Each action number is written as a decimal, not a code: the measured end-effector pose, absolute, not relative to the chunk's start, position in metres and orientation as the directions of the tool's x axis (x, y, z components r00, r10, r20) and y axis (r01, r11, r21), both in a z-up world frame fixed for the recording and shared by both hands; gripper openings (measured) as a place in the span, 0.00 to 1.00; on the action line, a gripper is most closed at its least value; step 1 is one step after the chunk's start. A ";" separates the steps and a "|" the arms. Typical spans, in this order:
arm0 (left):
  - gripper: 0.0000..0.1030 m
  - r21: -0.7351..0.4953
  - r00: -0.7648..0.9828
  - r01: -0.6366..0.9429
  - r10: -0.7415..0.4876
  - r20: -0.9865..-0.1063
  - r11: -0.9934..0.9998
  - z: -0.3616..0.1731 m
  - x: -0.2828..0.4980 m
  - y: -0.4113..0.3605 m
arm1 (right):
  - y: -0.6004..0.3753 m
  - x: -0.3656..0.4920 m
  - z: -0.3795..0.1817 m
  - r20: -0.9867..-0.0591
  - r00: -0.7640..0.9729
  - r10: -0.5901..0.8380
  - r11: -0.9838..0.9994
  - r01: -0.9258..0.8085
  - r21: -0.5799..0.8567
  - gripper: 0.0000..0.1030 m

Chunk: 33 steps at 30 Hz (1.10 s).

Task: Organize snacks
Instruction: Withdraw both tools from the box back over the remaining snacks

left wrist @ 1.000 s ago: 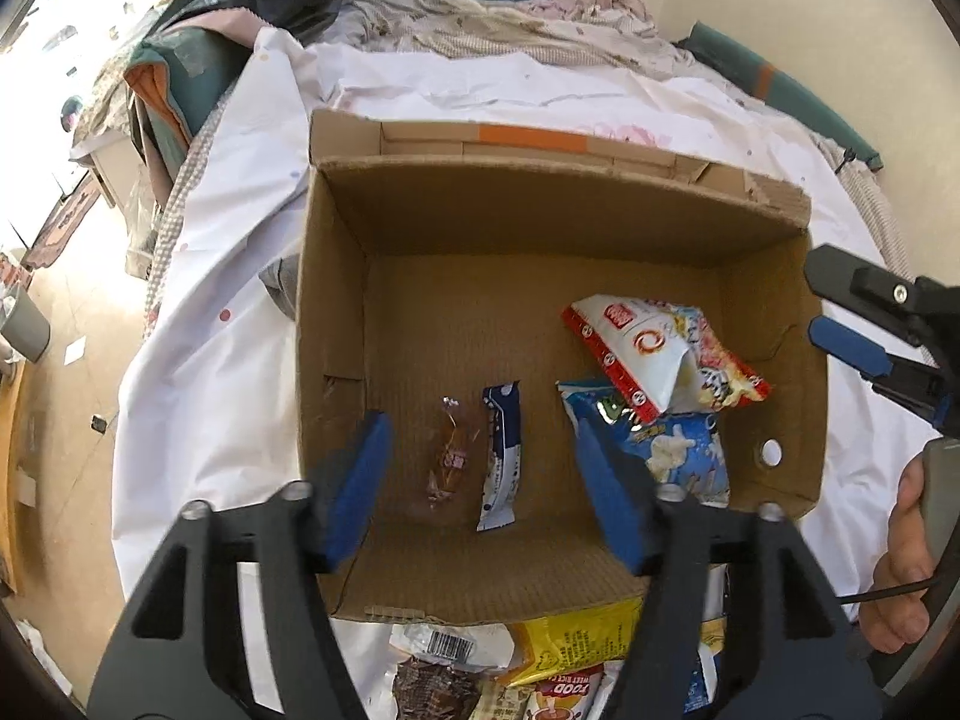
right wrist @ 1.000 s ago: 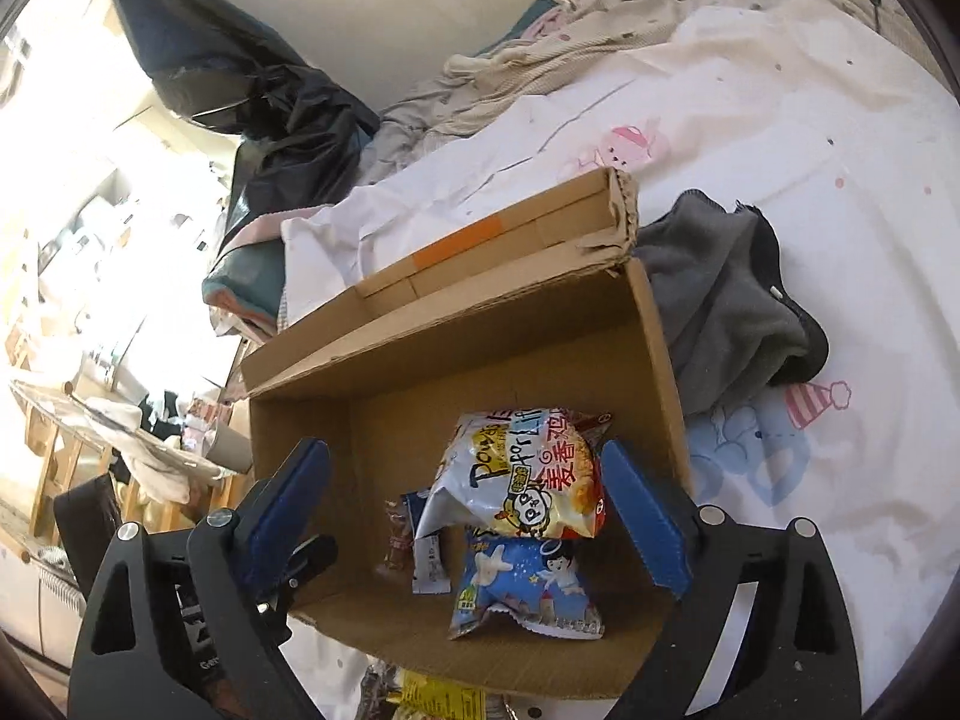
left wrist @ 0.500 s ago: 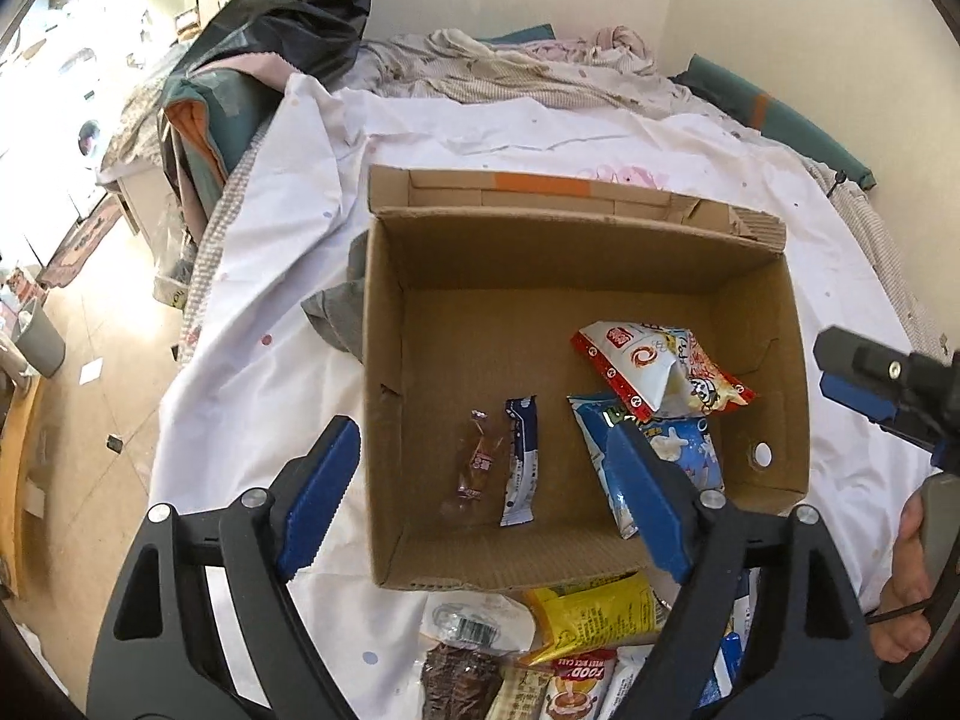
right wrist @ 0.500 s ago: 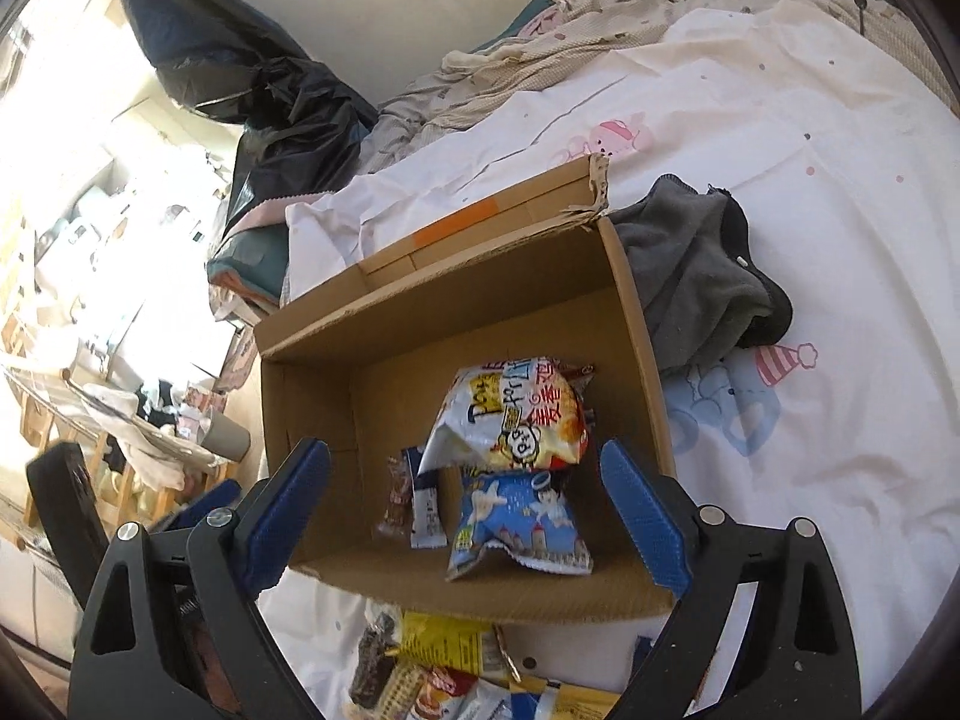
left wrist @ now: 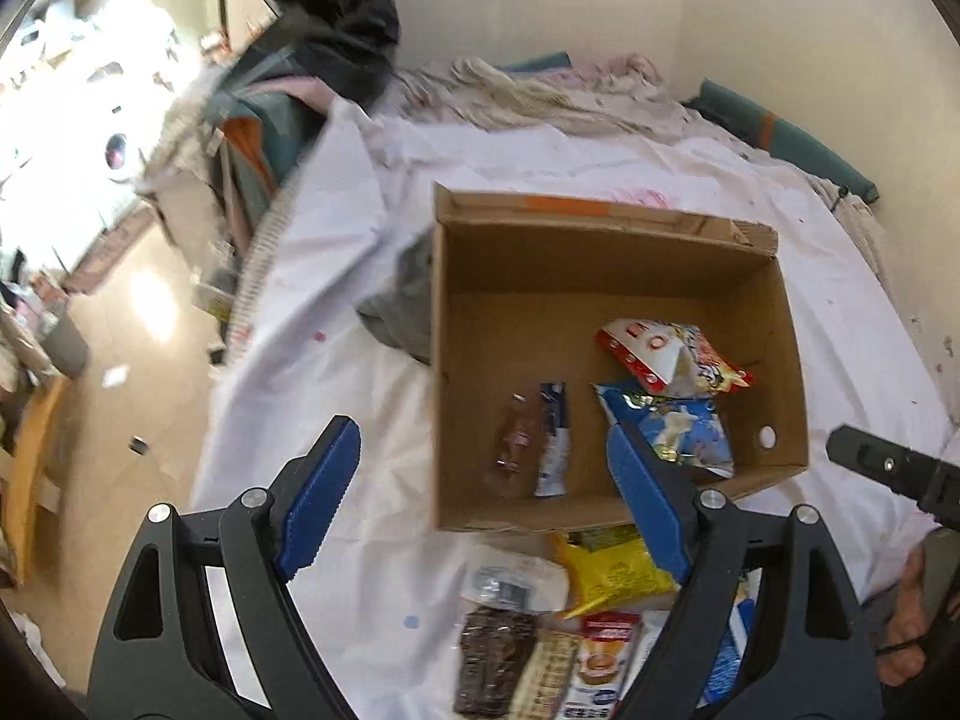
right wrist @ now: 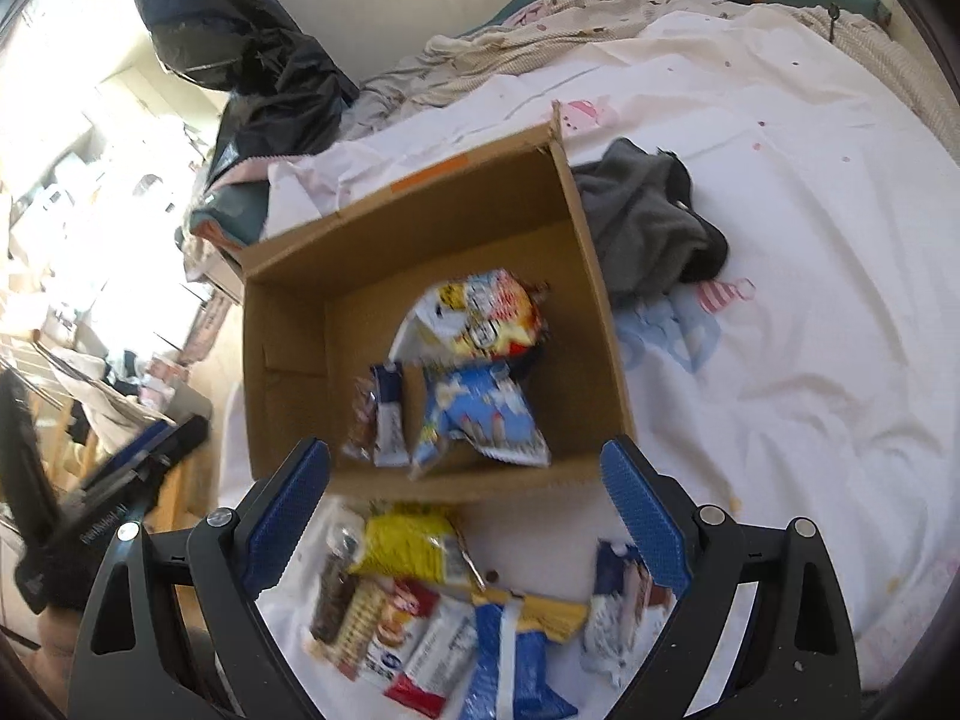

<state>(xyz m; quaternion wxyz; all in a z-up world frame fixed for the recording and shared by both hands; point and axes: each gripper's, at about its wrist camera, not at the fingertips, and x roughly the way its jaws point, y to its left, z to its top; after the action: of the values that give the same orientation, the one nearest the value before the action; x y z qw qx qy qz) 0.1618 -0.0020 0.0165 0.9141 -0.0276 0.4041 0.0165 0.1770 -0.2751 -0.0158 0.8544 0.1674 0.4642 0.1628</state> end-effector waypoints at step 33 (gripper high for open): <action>1.00 -0.109 0.549 -0.169 0.001 -0.836 0.980 -0.020 0.108 0.019 | -0.302 0.115 -0.037 -0.775 0.512 0.371 0.915 -0.058 0.400 1.00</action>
<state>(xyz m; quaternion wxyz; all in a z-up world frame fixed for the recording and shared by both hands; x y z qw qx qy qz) 0.1084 0.0187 -0.0200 0.8755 -0.0885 0.4725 0.0486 0.1145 -0.3022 -0.0368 0.8538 0.1641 0.4778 0.1257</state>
